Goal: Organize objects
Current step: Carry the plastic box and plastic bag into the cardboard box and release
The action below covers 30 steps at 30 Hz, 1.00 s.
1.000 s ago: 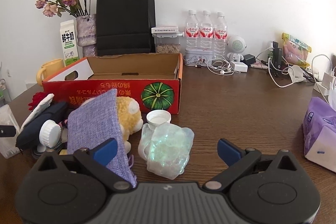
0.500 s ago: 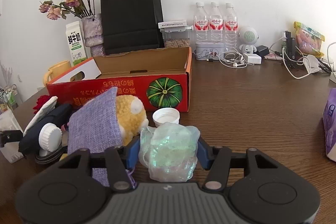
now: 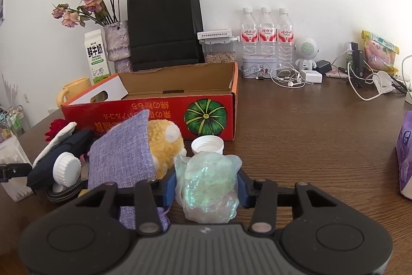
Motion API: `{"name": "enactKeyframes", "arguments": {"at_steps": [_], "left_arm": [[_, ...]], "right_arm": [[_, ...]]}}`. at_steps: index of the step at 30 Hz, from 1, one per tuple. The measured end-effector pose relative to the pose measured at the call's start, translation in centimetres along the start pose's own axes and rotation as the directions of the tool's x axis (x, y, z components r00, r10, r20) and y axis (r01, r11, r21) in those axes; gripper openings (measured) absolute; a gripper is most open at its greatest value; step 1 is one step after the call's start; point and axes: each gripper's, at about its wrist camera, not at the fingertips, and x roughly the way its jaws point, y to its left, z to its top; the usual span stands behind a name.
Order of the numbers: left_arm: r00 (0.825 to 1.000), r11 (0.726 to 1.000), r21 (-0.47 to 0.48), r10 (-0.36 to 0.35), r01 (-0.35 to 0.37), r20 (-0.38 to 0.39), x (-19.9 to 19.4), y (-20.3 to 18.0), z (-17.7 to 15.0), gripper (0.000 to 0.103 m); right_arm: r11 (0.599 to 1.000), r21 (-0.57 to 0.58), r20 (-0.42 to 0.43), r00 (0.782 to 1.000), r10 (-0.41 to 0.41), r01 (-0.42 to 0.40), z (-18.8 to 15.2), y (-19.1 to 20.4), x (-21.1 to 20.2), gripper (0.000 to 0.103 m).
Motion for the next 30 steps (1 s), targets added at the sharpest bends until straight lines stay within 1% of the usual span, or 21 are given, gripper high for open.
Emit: {"name": "enactKeyframes", "arguments": {"at_steps": [2, 12, 14, 24, 30], "left_arm": [[1.0, 1.0, 0.002, 0.003, -0.003, 0.002, -0.2, 0.0, -0.1, 0.064], [0.999, 1.0, 0.0, 0.002, -0.002, 0.039, -1.8, 0.4, 0.0, 0.064], [0.999, 1.0, 0.0, 0.001, -0.001, 0.05, -2.2, 0.5, 0.1, 0.064], [0.995, 1.0, 0.011, -0.013, 0.012, 0.095, -4.4, 0.4, 0.8, 0.064], [0.991, 0.999, 0.027, -0.032, 0.029, 0.132, -5.5, -0.1, 1.9, 0.064]], "right_arm": [[1.0, 0.001, 0.006, 1.0, -0.001, 0.001, 0.0, 0.1, -0.3, 0.042], [1.0, -0.001, 0.024, 1.0, -0.01, 0.01, 0.1, 0.6, -1.5, 0.04], [1.0, -0.005, 0.03, 1.0, -0.009, 0.009, 0.2, 0.8, -1.8, 0.038], [0.999, -0.028, 0.08, 0.997, -0.012, 0.015, 1.2, 2.0, -4.0, 0.037], [0.999, -0.044, 0.107, 0.994, -0.001, 0.006, 2.1, 3.1, -5.1, 0.037]]}}
